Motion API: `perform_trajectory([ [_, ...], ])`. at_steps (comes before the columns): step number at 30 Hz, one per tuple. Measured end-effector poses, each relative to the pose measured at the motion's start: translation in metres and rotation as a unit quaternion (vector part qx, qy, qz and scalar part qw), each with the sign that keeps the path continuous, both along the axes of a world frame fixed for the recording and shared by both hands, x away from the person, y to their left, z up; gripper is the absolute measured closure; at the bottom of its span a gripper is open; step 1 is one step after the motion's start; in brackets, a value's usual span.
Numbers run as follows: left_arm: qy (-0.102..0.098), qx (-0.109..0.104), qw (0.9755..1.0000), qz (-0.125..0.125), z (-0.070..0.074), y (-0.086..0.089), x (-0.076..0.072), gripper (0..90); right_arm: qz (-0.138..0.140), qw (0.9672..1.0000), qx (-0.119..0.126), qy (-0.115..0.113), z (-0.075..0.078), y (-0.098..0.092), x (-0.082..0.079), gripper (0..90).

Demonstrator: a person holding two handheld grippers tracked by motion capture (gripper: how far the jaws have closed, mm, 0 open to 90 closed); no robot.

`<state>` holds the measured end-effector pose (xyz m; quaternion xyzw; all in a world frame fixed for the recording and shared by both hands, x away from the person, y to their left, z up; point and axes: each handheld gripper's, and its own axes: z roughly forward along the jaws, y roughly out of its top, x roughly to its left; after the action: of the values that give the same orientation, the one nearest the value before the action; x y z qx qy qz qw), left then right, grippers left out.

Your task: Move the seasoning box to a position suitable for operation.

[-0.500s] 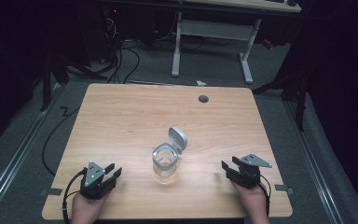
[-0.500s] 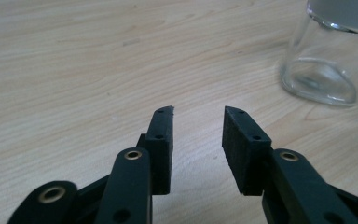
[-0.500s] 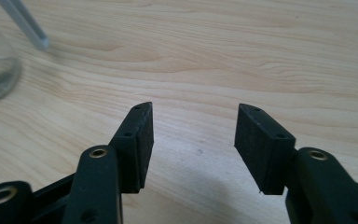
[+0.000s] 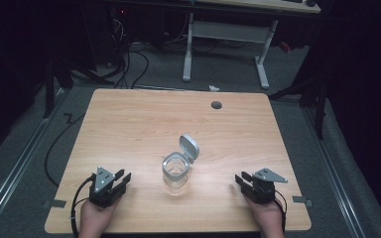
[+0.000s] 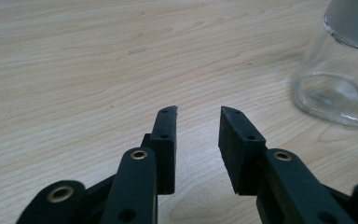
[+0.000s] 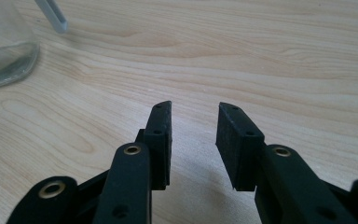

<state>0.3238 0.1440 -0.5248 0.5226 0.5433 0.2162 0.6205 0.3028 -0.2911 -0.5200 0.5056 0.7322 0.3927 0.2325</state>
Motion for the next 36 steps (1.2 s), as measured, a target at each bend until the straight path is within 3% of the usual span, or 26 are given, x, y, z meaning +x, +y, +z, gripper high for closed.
perform_trajectory([
  [8, 0.007, -0.002, 0.9999, -0.014, -0.0010, 0.0000, -0.0024, 64.5, 0.011, 0.9999, -0.005, -0.003, -0.0021, 0.0064, 0.0020, 67.7],
  [15, 0.003, -0.004, 1.0000, -0.006, -0.0015, 0.0003, -0.0013, 58.7, 0.016, 0.9999, -0.003, -0.003, -0.0043, 0.0091, 0.0027, 66.0],
  [26, 0.000, 0.005, 1.0000, -0.005, -0.0021, -0.0016, -0.0013, 58.6, 0.022, 0.9997, 0.001, -0.007, -0.0043, 0.0080, 0.0006, 63.6],
  [33, 0.000, 0.003, 1.0000, -0.006, -0.0022, -0.0016, -0.0010, 58.7, 0.024, 0.9997, 0.001, -0.004, -0.0051, 0.0093, 0.0010, 63.3],
  [36, 0.003, -0.010, 0.9999, -0.006, -0.0001, -0.0018, -0.0006, 58.7, 0.024, 0.9997, -0.001, -0.005, -0.0049, 0.0096, 0.0005, 63.1],
])
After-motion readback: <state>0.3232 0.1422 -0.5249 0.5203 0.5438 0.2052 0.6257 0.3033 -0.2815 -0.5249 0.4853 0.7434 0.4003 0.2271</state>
